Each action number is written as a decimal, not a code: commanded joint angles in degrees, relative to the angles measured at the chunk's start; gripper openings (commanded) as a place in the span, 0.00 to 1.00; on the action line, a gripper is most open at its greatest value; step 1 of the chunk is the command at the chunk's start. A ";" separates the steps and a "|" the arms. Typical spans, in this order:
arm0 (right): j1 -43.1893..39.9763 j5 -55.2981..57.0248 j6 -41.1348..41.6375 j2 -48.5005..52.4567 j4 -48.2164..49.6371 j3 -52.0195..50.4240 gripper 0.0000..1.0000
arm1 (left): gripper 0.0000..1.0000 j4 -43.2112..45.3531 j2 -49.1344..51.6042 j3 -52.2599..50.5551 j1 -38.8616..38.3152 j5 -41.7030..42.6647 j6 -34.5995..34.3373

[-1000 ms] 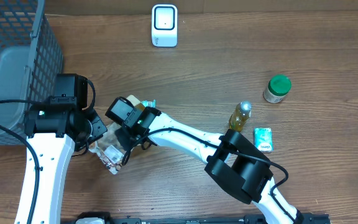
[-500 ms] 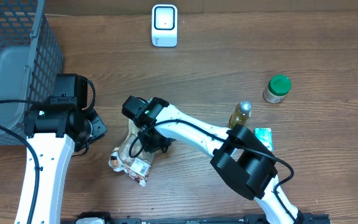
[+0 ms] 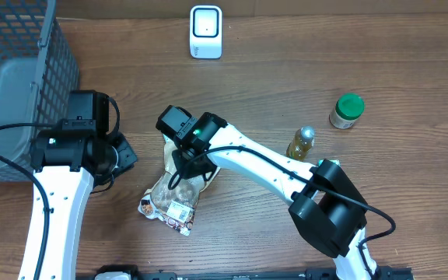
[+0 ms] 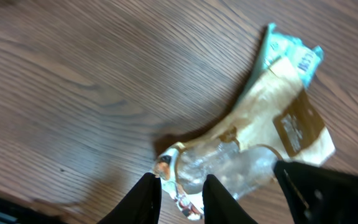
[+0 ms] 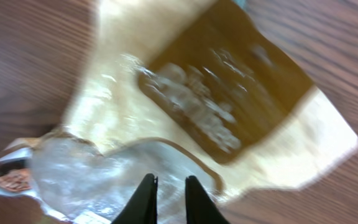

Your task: Scan the item barcode

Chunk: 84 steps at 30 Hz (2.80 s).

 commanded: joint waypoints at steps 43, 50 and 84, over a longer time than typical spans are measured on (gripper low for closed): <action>-12.26 -3.39 -0.70 -14.12 -0.72 -10.67 0.15 | 0.15 3.74 7.96 -0.46 -0.94 21.42 17.14; -12.31 1.55 -1.68 -14.12 -4.96 -10.78 0.27 | 0.12 3.02 11.91 -0.48 -4.37 22.18 14.67; -14.05 4.98 -1.68 -14.08 -4.76 -10.93 0.92 | 0.68 7.98 27.85 -10.23 -22.21 12.11 14.84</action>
